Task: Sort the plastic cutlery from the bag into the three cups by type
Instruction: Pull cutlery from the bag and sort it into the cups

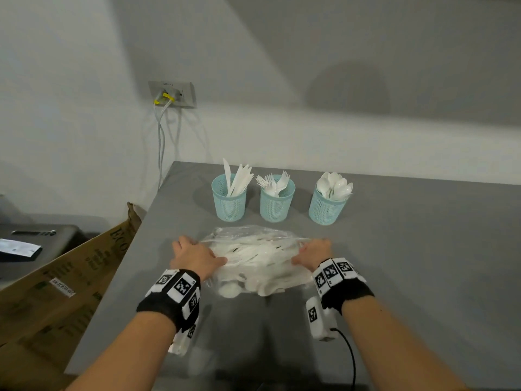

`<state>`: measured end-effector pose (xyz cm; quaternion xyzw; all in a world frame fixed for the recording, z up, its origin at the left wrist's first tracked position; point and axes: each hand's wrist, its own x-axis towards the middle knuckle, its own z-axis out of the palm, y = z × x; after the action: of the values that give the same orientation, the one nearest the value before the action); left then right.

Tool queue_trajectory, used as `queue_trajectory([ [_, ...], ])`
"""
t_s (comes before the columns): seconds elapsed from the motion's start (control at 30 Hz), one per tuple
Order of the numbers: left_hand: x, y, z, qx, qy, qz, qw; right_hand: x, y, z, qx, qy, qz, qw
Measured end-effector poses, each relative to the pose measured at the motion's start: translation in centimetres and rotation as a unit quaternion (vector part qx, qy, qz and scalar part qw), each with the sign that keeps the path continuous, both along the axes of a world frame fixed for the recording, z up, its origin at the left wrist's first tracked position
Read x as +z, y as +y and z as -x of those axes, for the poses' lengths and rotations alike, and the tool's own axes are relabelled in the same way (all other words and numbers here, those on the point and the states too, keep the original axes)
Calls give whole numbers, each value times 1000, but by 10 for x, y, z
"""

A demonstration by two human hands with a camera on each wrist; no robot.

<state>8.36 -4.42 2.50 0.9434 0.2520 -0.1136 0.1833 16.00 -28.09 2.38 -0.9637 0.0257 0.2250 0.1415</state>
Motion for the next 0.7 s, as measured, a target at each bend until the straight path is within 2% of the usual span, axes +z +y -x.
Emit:
queue_trajectory([
  [0.07,1,0,1,-32,-72,-104,991,-2,-3,3,-30,-62,40,997],
  [0.13,4,-1,1,-67,-139,-134,979,2,-4,8,-17,-176,106,979],
  [0.17,5,-1,0,-90,-161,-107,977,5,-3,11,19,-248,126,960],
  [0.23,5,-4,-1,-132,-194,4,972,10,3,16,82,-326,55,940],
  [0.3,6,-7,-3,-137,-200,94,966,10,4,15,89,-262,-80,958],
  [0.33,6,-6,-5,-113,-212,133,962,12,2,13,60,-214,-128,967],
  [0.37,4,-2,-6,-77,-232,166,956,14,-3,10,20,-207,-166,964],
  [0.43,0,15,-6,18,-279,232,932,16,-18,4,-88,-232,-242,938],
  [0.47,-3,25,-5,53,-299,264,915,16,-26,2,-148,-228,-298,915],
  [0.53,-9,36,0,61,-301,283,908,12,-36,1,-232,-197,-393,868],
  [0.57,-11,37,1,41,-277,268,922,9,-38,0,-246,-190,-405,860],
  [0.63,-16,33,-2,-5,-213,224,951,2,-37,-2,-224,-202,-354,885],
  [0.7,-14,25,-8,-8,-169,213,962,0,-29,2,-173,-211,-282,920],
])
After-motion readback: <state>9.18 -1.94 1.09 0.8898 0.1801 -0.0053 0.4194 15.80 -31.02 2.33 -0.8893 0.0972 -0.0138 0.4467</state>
